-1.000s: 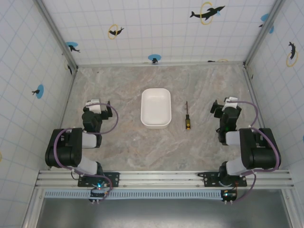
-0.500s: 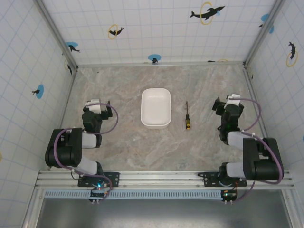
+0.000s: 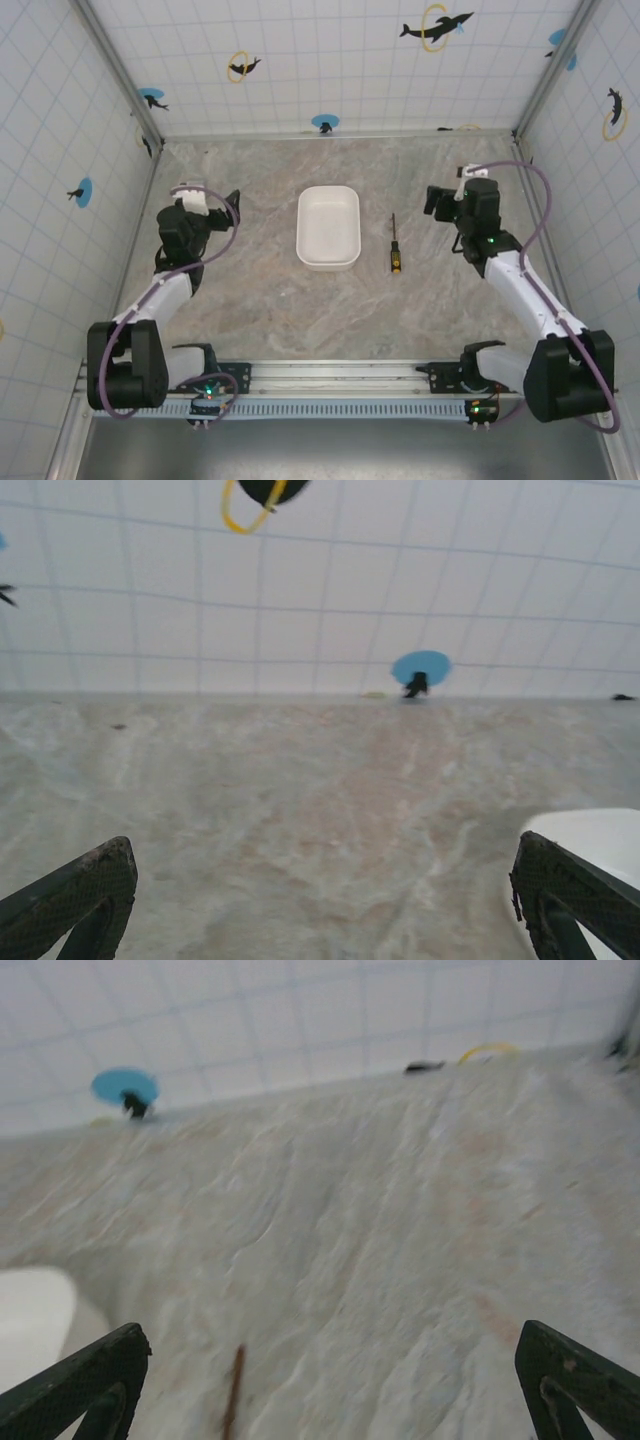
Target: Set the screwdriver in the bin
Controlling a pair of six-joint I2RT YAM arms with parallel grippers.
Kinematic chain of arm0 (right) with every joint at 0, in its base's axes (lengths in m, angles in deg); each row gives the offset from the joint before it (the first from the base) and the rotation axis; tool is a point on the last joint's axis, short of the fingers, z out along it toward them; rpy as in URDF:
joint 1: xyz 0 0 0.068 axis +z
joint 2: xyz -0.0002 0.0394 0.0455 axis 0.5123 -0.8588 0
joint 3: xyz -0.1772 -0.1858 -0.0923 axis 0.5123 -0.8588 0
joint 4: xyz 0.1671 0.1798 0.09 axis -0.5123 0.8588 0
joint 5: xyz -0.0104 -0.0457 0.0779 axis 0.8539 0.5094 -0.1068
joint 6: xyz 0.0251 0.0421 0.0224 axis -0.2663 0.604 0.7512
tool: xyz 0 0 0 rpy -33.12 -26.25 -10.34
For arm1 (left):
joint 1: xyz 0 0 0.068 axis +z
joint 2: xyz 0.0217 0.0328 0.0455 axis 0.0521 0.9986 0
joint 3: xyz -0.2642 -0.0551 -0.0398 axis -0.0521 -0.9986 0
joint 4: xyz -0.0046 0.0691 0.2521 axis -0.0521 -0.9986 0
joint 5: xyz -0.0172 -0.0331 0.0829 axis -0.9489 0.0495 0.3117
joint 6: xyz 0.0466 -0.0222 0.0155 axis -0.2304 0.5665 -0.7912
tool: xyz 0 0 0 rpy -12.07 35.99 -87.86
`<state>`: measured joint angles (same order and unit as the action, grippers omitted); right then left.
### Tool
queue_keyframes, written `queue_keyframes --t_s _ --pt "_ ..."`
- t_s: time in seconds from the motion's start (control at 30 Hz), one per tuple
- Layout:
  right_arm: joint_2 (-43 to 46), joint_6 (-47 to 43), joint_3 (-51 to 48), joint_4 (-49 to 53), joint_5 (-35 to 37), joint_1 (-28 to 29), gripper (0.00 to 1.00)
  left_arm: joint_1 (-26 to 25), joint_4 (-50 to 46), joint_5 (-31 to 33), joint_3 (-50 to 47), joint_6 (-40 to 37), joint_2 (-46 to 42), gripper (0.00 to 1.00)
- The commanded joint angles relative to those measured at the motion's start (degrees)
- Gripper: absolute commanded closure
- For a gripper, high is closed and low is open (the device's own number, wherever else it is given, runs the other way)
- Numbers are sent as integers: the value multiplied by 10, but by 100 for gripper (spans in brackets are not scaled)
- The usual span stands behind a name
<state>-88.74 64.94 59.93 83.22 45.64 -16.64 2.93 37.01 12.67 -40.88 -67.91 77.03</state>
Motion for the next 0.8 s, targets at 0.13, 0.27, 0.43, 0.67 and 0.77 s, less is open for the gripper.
queue_keyframes --t_s 0.13,0.27,0.43,0.67,0.77 --pt "-83 53 38 195 -46 73 3 -6 -84 -138 -15 89 6 2" --pt "-112 78 24 179 -34 90 5 -11 -85 -157 -15 107 14 2" --pt "-151 87 20 163 -40 104 11 -19 -85 -158 -17 114 20 2" --pt "-201 92 33 155 -21 128 17 -31 -84 -156 -24 114 29 2" --pt "-221 95 32 142 -17 133 22 -32 -83 -154 -26 111 31 2"
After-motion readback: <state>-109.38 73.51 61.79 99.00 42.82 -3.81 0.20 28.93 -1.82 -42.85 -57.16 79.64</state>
